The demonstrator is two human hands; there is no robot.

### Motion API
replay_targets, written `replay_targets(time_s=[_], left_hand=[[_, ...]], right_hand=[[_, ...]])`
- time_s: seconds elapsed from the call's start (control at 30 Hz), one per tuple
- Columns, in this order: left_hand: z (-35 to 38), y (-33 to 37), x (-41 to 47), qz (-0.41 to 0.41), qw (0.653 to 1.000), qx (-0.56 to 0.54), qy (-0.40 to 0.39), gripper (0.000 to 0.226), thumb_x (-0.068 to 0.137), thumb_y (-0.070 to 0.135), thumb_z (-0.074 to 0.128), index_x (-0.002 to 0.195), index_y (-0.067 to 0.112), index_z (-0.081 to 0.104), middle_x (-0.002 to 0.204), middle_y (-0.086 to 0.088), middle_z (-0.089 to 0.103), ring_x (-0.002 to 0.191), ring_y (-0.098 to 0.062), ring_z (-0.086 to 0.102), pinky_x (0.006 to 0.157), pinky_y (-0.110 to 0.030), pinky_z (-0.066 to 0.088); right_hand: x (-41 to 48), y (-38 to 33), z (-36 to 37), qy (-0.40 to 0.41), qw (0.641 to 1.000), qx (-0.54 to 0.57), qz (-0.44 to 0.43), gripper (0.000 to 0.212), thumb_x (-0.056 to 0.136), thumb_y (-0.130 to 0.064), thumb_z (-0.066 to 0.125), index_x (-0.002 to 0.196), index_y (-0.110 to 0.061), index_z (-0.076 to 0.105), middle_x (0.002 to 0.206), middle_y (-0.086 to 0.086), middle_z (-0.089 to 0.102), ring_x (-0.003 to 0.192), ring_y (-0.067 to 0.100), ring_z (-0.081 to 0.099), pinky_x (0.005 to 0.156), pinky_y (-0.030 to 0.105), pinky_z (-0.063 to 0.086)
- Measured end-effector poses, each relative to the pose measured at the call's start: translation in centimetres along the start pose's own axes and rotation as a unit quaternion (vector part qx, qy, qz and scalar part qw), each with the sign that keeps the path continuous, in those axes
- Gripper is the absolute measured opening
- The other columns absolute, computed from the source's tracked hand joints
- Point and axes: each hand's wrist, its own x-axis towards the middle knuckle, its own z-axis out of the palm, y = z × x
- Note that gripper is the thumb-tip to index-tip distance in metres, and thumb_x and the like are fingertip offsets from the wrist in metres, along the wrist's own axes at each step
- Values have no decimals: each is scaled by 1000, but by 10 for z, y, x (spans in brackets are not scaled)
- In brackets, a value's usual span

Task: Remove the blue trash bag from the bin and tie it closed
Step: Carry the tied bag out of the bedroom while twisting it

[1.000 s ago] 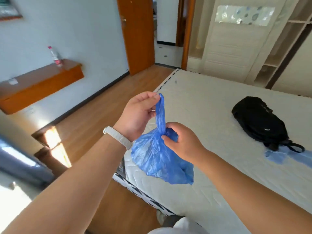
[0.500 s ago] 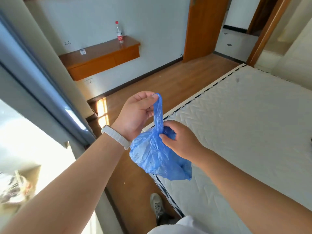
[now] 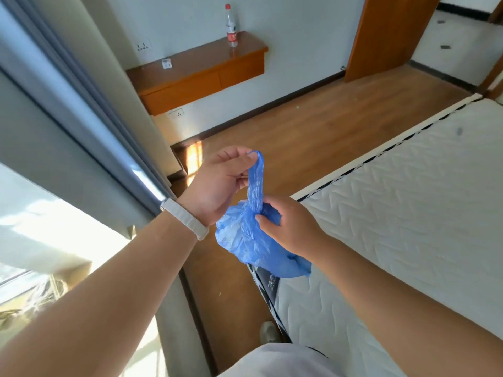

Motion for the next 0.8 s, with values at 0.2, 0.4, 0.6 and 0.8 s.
replay_targets(time_s=[0.2,0.4,0.6,0.8], left_hand=[[-28,10,37,9,1000,8,21,17,87,12,58,72,17,64,76,-9,54,65,-16,51,62,-24,46],[-68,15,71,10,999,6,37,10,87,11,57,77,12,61,77,-10,56,65,-15,53,62,-23,48],[-115,5,124,0,1000,-9,21,6,83,13,59,78,11,62,78,-11,54,66,-16,52,63,-24,47],[-173,-1,201,-18,999,-36,0,6,80,12,57,78,10,63,81,-14,51,67,-18,49,61,-25,45]], right_hand=[[61,7,7,-28,999,14,-15,21,89,-29,58,110,-31,58,103,-16,64,96,3,59,83,26,47],[109,7,24,-45,999,13,-10,24,89,-33,58,113,-34,56,106,-14,65,99,6,59,86,31,50],[165,14,46,-49,999,-5,-2,23,90,-30,59,113,-29,58,99,-14,64,91,8,59,80,29,49],[241,26,75,-34,998,-24,49,24,91,-31,58,115,-29,55,100,-17,61,89,0,56,76,16,45]])
